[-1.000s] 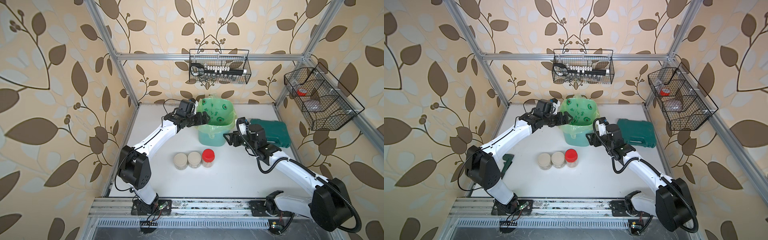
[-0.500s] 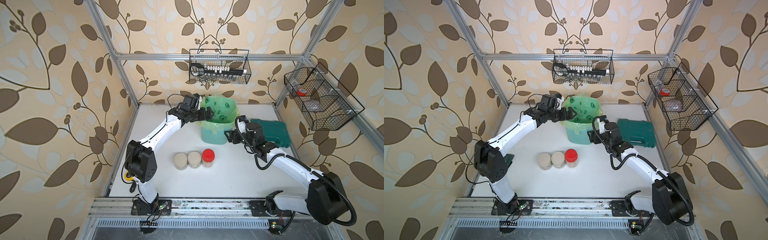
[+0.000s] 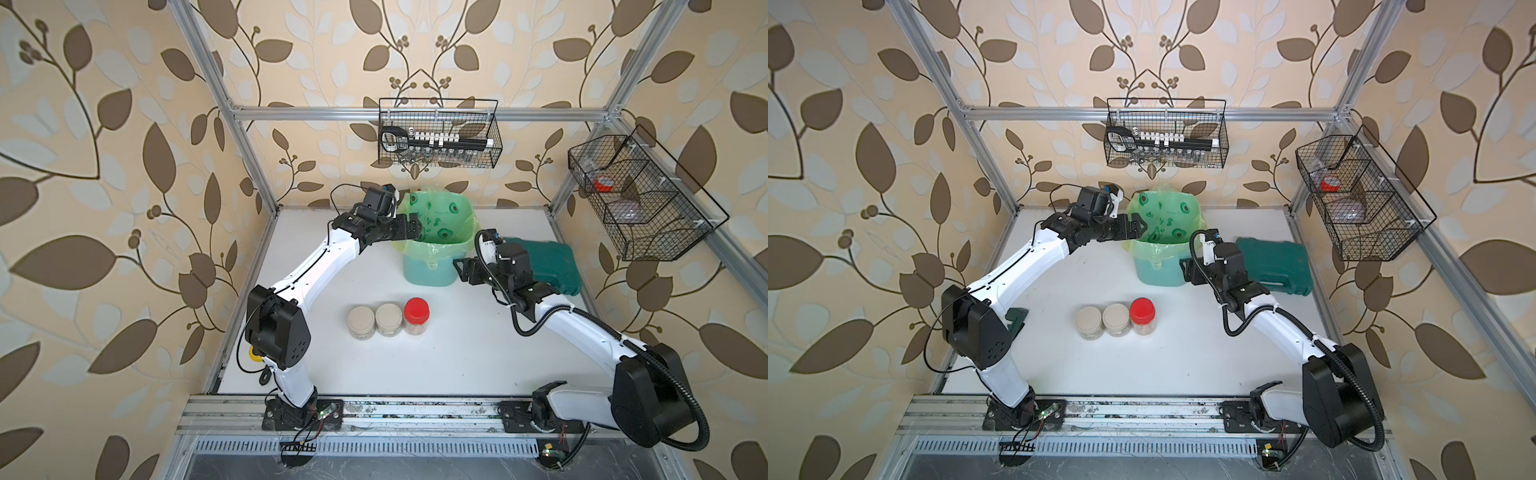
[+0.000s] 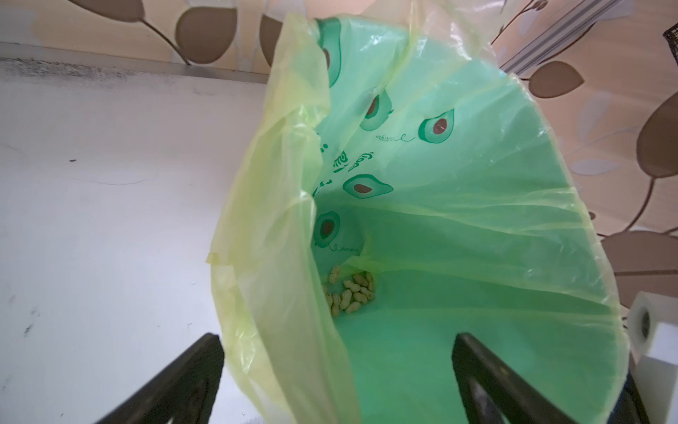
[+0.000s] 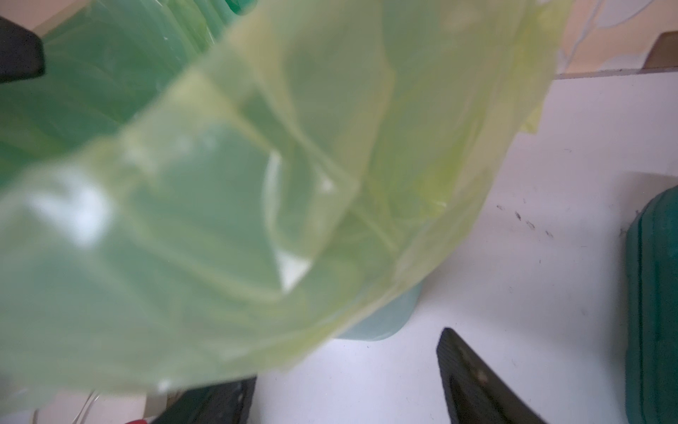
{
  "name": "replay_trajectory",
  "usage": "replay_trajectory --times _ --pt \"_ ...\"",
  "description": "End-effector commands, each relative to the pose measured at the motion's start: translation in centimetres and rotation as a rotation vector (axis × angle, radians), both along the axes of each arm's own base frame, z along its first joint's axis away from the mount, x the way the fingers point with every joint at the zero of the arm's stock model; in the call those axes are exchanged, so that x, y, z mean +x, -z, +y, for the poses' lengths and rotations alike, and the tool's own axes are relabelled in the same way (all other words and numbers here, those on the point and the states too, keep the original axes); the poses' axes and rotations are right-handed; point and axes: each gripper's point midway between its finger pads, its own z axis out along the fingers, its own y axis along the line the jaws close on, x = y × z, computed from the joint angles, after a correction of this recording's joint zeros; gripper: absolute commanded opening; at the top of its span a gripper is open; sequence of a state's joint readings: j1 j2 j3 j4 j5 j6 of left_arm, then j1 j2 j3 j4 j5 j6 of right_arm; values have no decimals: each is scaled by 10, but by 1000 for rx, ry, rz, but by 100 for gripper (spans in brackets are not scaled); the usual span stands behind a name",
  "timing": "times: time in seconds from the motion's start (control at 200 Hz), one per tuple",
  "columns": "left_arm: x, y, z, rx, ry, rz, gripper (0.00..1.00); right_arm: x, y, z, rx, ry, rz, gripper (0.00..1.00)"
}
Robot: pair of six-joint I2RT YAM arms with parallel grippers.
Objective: Empty moldy peanuts from jars
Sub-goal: Move the trash bin to the center of the board, then pick up the jar from the center of the board.
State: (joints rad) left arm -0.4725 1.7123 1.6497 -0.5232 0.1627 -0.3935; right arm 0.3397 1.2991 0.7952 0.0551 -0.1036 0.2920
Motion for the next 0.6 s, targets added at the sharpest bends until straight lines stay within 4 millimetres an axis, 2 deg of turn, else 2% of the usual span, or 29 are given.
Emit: replay_trajectory --times 0.0,0.065,0.09,0.1,0.125,0.285,0.34,0.425,0.515,0.595 --pt "-24 -52 19 11 -15 -142 99 -5 -15 1 23 -9 -18 77" --pt "-40 -63 28 4 -8 -189 99 -15 -18 -4 25 4 -14 77" --pt "-44 -60 30 8 -4 -193 99 -19 -20 -6 29 8 -13 77" --pt "-51 -69 34 -2 -2 -218 99 -20 -22 -7 32 10 -15 77" --pt "-59 -74 37 -8 1 -240 99 -26 -25 -8 33 11 -11 77" --pt "-100 -74 59 -48 4 -347 99 -62 -38 -15 61 0 2 79" --pt "-111 -62 67 -56 -12 -347 99 -75 -36 -18 86 4 11 80" --pt "-128 -36 77 -74 -34 -323 99 -100 -32 -10 155 -73 21 88" --pt "-141 -4 85 -94 -57 -294 99 -126 -24 8 237 -197 48 88" --pt "-150 17 90 -106 -71 -276 99 -144 -13 21 259 -265 88 87"
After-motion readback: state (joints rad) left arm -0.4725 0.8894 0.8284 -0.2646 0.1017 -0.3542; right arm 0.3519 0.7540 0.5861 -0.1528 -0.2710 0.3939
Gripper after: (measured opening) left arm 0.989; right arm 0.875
